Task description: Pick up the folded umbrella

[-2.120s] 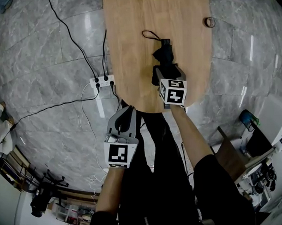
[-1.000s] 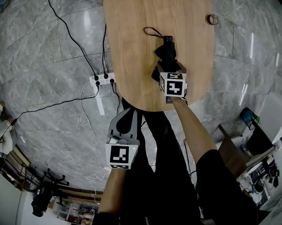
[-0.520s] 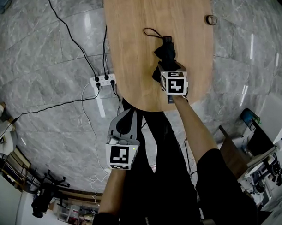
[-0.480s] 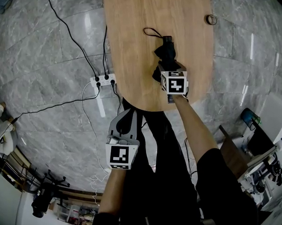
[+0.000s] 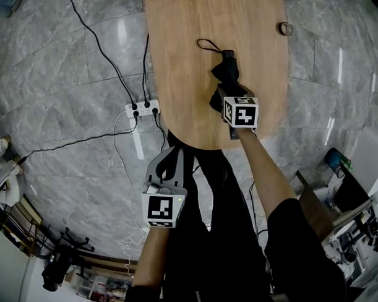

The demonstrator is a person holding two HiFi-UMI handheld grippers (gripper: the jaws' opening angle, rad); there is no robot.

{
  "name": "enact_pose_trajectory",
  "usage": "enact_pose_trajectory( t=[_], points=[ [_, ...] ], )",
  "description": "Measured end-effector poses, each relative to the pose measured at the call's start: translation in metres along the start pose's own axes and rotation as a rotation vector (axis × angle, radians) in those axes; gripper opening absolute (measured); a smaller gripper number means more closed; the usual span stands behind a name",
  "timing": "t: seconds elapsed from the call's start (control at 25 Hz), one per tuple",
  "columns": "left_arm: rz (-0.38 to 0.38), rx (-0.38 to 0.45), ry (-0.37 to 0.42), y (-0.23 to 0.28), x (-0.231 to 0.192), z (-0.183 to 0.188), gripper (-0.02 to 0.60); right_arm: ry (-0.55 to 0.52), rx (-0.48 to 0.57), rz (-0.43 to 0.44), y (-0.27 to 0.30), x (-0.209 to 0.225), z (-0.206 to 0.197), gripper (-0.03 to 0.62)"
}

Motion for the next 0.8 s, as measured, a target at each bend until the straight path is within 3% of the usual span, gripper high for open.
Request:
enact_pose_trajectory(
  t=[0.8],
  points=[
    [-0.013,0.026,0.044,-0.009,0.012,0.013,0.018,0.025,0.071,0.022,-0.036,-0.005,-0.001,0.224]
  ],
)
Point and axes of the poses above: the fingertips, and each gripper's own axes: y forward along the fingers, x to its right, z out of its top, the point moved 3 cm from there along -y, backward along the fingers, and after that the axes turned 6 degrees about y, right-handed, at the moved point
